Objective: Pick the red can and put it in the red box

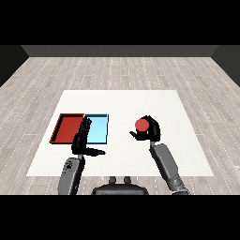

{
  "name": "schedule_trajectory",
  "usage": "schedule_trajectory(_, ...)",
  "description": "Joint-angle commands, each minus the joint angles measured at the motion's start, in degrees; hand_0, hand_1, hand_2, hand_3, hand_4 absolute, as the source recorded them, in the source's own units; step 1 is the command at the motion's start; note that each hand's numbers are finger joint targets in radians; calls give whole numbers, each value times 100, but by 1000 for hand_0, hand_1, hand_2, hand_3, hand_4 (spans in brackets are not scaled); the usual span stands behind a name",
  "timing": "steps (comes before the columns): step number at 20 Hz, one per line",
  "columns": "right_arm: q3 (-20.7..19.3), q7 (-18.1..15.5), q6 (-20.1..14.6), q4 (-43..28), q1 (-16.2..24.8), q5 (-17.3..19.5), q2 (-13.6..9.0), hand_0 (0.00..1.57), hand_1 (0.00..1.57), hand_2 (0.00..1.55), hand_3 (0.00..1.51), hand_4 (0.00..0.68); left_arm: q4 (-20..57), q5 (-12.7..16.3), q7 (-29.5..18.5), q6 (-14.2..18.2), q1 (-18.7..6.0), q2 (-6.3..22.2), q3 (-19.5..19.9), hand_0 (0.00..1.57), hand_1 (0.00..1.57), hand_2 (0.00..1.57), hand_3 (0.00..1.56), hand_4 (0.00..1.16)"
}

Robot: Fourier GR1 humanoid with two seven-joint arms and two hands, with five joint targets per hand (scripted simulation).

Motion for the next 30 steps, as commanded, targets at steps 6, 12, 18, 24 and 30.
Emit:
schedule_trajectory(6,543,486,-945,-117,-738,506,619,1440,1440,1405,1382,628,-47,-276,556,368,-155,-42,-572,0,0,0,0,0)
schedule_trajectory(12,383,3,-755,132,-821,347,629,1420,1420,1415,1397,630,852,-252,612,943,-953,-43,-871,0,0,0,0,0)
schedule_trajectory(18,760,-190,-590,-598,-76,470,632,1442,1442,1430,1395,616,1309,-29,274,921,-789,-43,-1213,0,0,0,0,0)
schedule_trajectory(24,938,-292,-714,-486,-156,535,631,1451,1451,1442,1395,651,1816,157,136,1415,-1020,-43,-1574,0,0,0,0,0)
schedule_trajectory(30,1142,0,-954,-635,-340,625,633,1462,1462,1435,1392,653,2393,482,86,1431,-1545,-43,-1579,0,0,0,0,0)
